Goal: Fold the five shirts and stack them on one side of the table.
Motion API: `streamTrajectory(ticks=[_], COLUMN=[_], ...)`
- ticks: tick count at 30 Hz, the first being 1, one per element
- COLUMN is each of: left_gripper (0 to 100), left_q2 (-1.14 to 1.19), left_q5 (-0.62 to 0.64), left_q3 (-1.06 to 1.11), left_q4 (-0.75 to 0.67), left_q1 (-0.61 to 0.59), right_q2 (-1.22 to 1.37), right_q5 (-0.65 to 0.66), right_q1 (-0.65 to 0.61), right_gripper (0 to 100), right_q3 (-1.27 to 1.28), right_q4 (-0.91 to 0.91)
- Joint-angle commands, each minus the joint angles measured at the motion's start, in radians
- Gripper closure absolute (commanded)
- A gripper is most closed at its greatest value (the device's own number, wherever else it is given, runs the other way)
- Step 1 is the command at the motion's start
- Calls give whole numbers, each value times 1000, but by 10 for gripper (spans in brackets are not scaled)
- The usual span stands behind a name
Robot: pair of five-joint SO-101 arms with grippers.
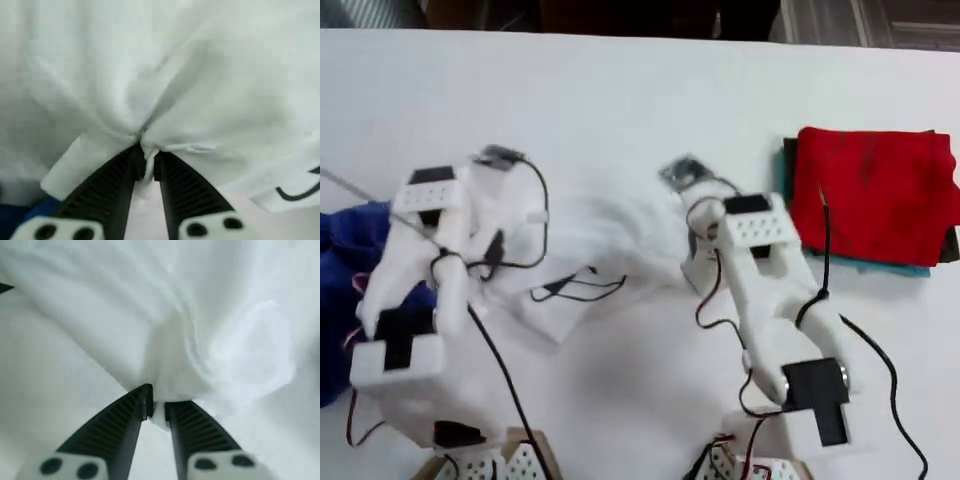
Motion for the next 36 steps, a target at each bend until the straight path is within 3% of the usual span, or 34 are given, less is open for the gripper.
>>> streamTrajectory(ticks=[1,4,10,14,22,28,30,33,36], left_gripper=[975,975,975,975,975,975,975,975,975], left_q2=[101,161,169,169,169,169,169,169,169], left_q5=[31,58,60,60,60,60,60,60,60], left_q3=[-38,-82,-108,-108,-108,-108,-108,-110,-110], left_q4=[-8,-6,-3,6,5,5,3,2,2], left_q1=[26,25,29,29,28,25,25,25,25], right_q2=[-102,-196,-286,-202,44,131,145,151,145], right_q5=[0,8,-41,-121,-129,-127,-127,-127,-127], right_q1=[-7,1,91,125,45,56,54,54,61], right_gripper=[821,759,789,790,790,793,836,976,971], right_q3=[-2,-77,-149,-123,-199,-262,-269,-272,-273], right_q4=[5,61,25,-45,-50,-31,-12,-1,1])
